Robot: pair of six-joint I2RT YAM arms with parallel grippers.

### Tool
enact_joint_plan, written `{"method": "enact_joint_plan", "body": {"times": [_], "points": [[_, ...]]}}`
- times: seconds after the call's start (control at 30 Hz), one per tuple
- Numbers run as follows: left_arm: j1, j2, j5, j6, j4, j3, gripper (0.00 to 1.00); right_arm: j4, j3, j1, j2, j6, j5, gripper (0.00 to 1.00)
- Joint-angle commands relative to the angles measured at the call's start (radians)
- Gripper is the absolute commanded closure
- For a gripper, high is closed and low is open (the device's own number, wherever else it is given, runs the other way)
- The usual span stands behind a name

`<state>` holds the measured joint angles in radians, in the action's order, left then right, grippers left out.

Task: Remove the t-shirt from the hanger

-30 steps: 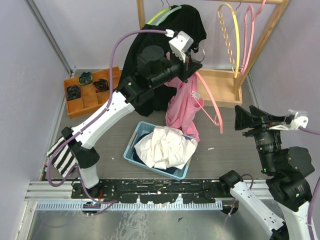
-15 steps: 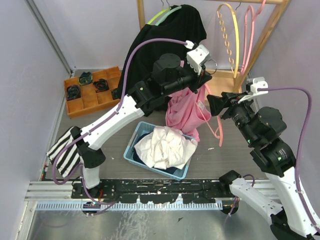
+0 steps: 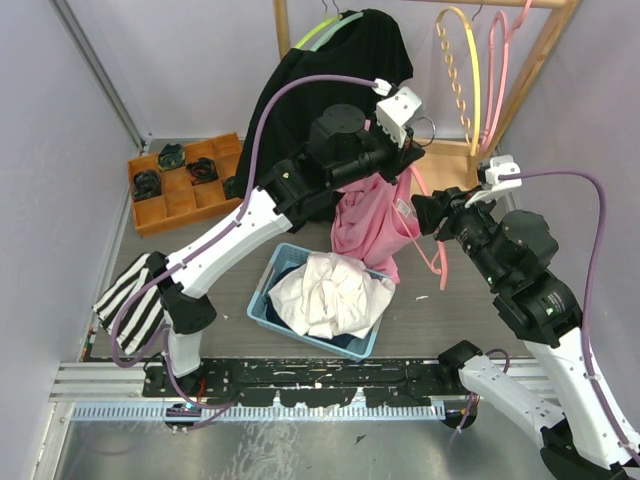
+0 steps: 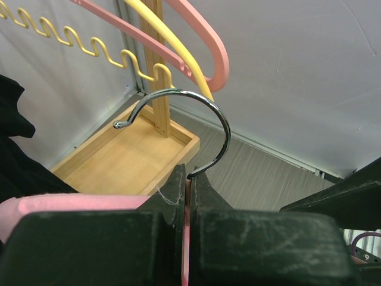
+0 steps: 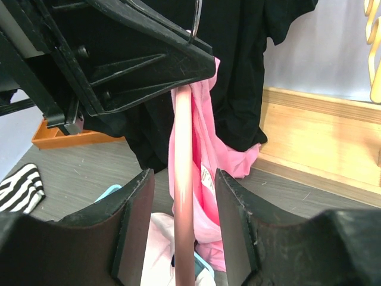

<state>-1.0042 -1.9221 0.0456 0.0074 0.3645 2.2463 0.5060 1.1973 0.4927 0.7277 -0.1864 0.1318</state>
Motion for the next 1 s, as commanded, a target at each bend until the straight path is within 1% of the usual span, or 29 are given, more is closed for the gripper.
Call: {"method": "enact_joint_plan", "body": {"times": [0.0, 0.07, 0.23, 0.3, 0.33, 0.4, 0.43, 0.47, 0.5, 0.53, 0.57, 0.6, 0.63, 0.67, 0.77, 0.97], "points": [[-0.005, 0.011, 0.007, 0.011, -0.039, 0.054, 1.00, -0.032, 0.003, -0.003, 0.014, 0.013, 0.017, 0.50], [-0.006, 0.011, 0.014, 0.009, -0.039, 0.057, 1.00, -0.033, 0.005, -0.003, 0.019, 0.016, 0.020, 0.53], [-0.010, 0.011, 0.030, -0.001, -0.040, 0.053, 1.00, -0.042, 0.002, -0.003, 0.026, 0.021, 0.033, 0.65], [-0.012, 0.009, 0.034, -0.003, -0.043, 0.053, 1.00, -0.041, 0.002, -0.003, 0.030, 0.023, 0.041, 0.73], [-0.013, 0.009, 0.034, -0.003, -0.044, 0.053, 1.00, -0.039, 0.001, -0.003, 0.031, 0.024, 0.045, 0.79], [-0.014, 0.007, 0.038, -0.007, -0.047, 0.051, 1.00, -0.039, -0.002, -0.003, 0.030, 0.025, 0.061, 0.97], [-0.014, 0.007, 0.038, -0.006, -0.046, 0.051, 1.00, -0.040, -0.002, -0.003, 0.027, 0.028, 0.069, 0.99], [-0.013, 0.009, 0.037, -0.006, -0.044, 0.049, 0.98, -0.047, -0.006, -0.003, 0.021, 0.030, 0.074, 0.99], [-0.013, 0.012, 0.037, -0.004, -0.046, 0.042, 0.90, -0.053, -0.009, -0.003, 0.015, 0.033, 0.078, 0.99], [-0.013, 0.017, 0.041, -0.001, -0.050, 0.027, 0.76, -0.058, -0.010, -0.003, 0.009, 0.036, 0.078, 0.99], [-0.013, 0.024, 0.044, 0.006, -0.055, 0.005, 0.66, -0.064, -0.011, -0.003, 0.004, 0.038, 0.078, 0.99], [-0.013, 0.034, 0.044, 0.008, -0.064, -0.018, 0.58, -0.067, -0.010, -0.003, -0.002, 0.042, 0.078, 0.99], [-0.013, 0.045, 0.045, 0.009, -0.076, -0.045, 0.54, -0.071, -0.010, -0.003, -0.006, 0.043, 0.104, 0.99], [-0.012, 0.058, 0.045, 0.011, -0.090, -0.069, 0.52, -0.073, -0.009, -0.003, -0.008, 0.045, 0.112, 0.99], [-0.011, 0.104, 0.038, 0.015, -0.135, -0.151, 0.40, -0.072, -0.006, -0.003, -0.011, 0.050, 0.120, 0.99], [-0.009, 0.222, 0.025, 0.000, -0.244, -0.384, 0.33, -0.078, -0.005, -0.003, -0.022, 0.060, 0.136, 0.99]]}}
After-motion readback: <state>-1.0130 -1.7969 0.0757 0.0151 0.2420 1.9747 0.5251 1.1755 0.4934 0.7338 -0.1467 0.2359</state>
